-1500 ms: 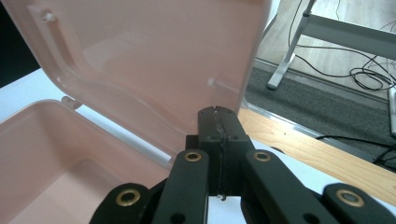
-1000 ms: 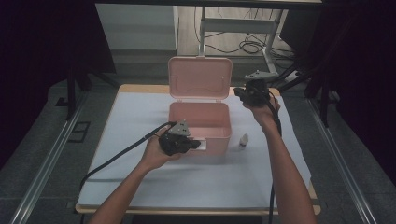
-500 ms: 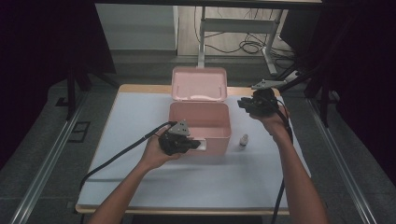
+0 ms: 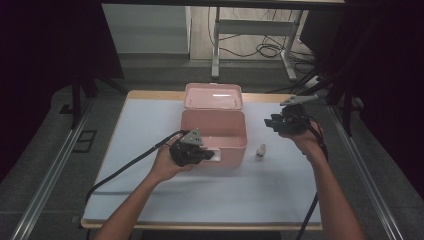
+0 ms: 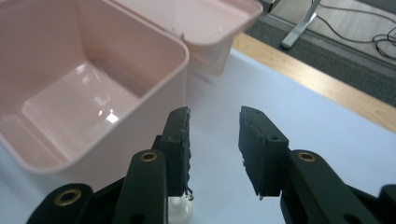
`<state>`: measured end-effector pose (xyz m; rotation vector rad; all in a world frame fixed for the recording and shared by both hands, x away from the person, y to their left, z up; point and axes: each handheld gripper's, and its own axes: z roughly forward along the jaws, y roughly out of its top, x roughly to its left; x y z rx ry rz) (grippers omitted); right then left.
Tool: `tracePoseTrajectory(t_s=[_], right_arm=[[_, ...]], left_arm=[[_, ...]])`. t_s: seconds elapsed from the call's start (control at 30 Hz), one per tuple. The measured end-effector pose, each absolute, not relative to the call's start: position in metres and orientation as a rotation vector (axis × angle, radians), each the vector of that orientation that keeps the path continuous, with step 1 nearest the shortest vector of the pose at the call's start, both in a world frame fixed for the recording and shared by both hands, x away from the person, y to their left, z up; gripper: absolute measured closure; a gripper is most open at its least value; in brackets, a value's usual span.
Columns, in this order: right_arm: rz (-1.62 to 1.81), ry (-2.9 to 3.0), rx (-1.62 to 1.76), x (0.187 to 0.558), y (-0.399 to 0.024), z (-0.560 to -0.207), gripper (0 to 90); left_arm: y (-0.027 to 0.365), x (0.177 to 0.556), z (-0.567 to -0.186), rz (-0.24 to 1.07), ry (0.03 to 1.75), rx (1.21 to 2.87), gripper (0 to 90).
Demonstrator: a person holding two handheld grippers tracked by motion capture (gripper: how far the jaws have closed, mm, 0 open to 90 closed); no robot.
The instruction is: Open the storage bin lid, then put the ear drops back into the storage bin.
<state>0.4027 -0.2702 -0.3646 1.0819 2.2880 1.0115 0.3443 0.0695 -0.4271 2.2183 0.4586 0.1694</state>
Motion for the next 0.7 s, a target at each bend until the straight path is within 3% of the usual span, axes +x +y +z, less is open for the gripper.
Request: tracePoseTrajectory(t_s=[0.7], right_arm=[[0.865, 2.433, 1.095, 0.381, -0.287, -0.379, 53.9]], left_arm=[[0.069, 0.344, -0.427, 0.169, 0.466, 2.218, 90.0]])
